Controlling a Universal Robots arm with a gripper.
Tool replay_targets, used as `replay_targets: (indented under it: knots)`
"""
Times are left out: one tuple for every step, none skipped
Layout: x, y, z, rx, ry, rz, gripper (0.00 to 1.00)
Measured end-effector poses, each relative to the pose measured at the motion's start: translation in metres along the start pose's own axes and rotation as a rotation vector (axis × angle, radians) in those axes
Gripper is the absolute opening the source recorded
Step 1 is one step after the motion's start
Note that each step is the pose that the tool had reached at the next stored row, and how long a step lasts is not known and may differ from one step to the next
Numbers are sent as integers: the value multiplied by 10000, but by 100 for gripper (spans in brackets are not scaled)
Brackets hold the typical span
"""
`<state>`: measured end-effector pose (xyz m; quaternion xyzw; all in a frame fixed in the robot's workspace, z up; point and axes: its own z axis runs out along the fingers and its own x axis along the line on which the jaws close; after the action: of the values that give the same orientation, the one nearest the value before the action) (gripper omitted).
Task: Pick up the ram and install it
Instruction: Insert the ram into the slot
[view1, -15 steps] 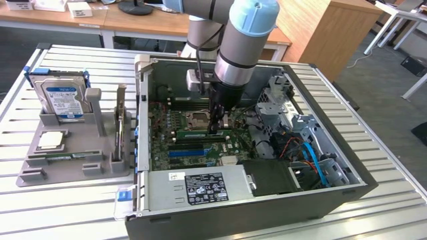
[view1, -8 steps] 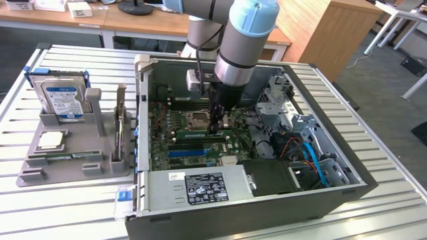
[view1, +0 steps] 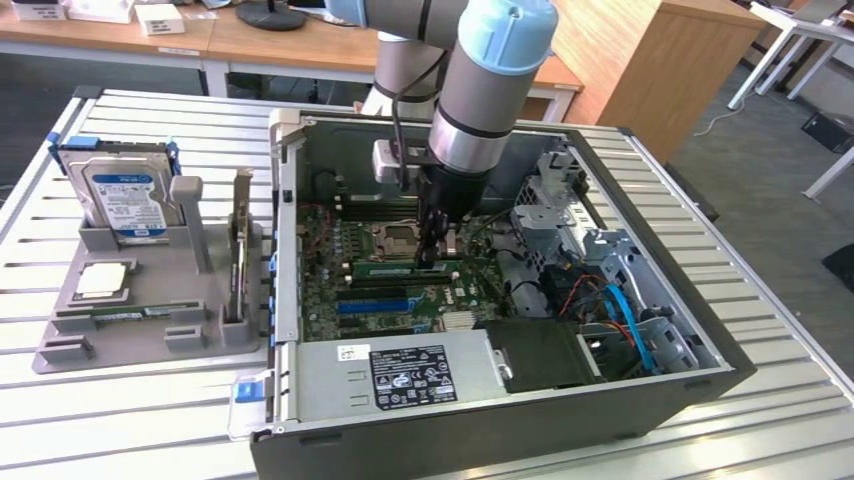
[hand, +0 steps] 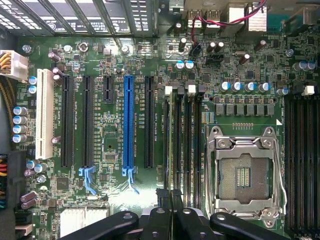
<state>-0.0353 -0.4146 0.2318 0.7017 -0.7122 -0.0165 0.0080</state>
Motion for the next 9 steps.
replay_targets:
  knots:
    - [0, 0, 0, 0, 0, 0, 12]
    - [0, 0, 0, 0, 0, 0, 12]
    - [0, 0, 1, -1, 0, 0, 12]
    - [1, 0, 3, 0, 0, 0, 12]
    - [1, 0, 3, 0, 0, 0, 12]
    - [0, 0, 4, 0, 0, 0, 12]
    - [0, 0, 4, 0, 0, 0, 12]
    - [0, 0, 4, 0, -1, 0, 12]
    - [0, 0, 4, 0, 0, 0, 12]
